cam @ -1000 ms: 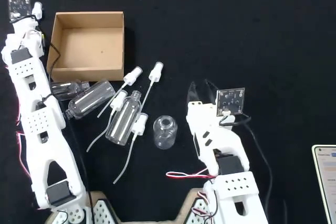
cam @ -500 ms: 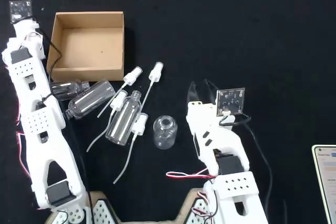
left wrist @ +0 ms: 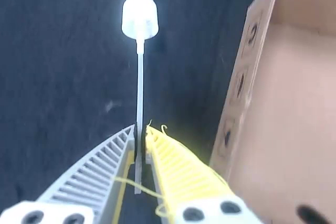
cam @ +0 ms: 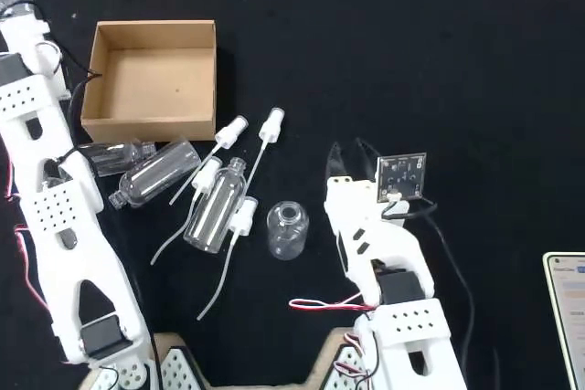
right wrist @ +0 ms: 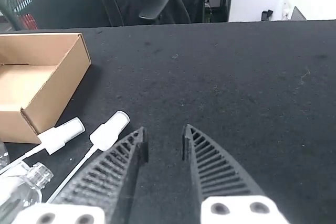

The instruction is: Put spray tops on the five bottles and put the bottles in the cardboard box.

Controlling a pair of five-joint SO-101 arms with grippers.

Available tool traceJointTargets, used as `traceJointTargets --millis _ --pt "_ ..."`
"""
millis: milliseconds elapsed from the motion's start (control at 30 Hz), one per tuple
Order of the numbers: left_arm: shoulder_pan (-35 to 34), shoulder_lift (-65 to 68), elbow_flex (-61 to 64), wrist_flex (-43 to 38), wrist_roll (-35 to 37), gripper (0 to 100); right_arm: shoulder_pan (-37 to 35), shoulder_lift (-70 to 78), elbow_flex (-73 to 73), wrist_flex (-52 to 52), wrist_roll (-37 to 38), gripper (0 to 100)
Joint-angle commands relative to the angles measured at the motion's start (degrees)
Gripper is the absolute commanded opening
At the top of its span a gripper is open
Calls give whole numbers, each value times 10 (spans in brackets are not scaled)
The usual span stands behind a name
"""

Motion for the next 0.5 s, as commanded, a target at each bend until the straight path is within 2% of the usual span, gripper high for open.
traceJointTargets --millis 0,167,333,467 --pt "-13 -62 -31 73 4 29 -4 -13 -4 -15 5 114" --pt "-45 -117 -29 132 4 29 -4 -13 -3 -14 5 114" --pt "-104 -146 -29 132 45 29 -4 -13 3 -15 5 114" --pt "-141 -165 -29 134 46 29 -4 -13 3 -15 5 114"
